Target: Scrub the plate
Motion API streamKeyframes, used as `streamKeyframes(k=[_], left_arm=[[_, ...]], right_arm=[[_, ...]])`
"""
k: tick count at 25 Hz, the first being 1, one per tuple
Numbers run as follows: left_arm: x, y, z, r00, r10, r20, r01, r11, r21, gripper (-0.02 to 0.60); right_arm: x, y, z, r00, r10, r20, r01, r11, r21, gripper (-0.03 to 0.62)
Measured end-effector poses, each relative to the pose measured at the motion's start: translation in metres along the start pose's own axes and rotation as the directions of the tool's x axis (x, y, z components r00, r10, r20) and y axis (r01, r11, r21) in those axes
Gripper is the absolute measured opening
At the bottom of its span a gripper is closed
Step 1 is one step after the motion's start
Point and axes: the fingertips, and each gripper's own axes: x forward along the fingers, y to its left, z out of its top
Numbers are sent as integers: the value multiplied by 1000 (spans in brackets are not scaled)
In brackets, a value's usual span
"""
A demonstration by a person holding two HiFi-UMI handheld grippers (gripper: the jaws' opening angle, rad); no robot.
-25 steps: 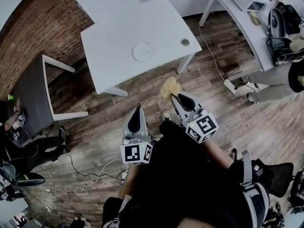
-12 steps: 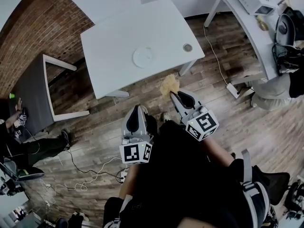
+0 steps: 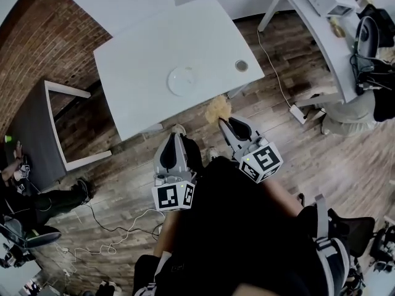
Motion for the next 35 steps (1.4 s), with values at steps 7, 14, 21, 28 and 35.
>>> streamKeyframes(k=[7,14,21,28,35], left_arm=[[51,23,9,997,-68,-21,68,998,2,3],[100,65,16,992,-118,-52,118,993,-11,3],[138,97,4,977,-181,-111,175,983,-59,3],[169,119,-3,952,-270,-143,262,962,-71,3],[193,144,-16,951,-258,-170,245,965,-90,4]], right_arm=[[46,-18,1,998,-45,-39,46,999,13,41],[106,-35,-19,987,-103,-119,107,994,27,41],[149,-43,-48,964,-169,-208,184,981,57,41],[176,-64,-59,926,-278,-255,303,951,64,41],[200,-85,-71,899,-328,-289,369,924,97,41]])
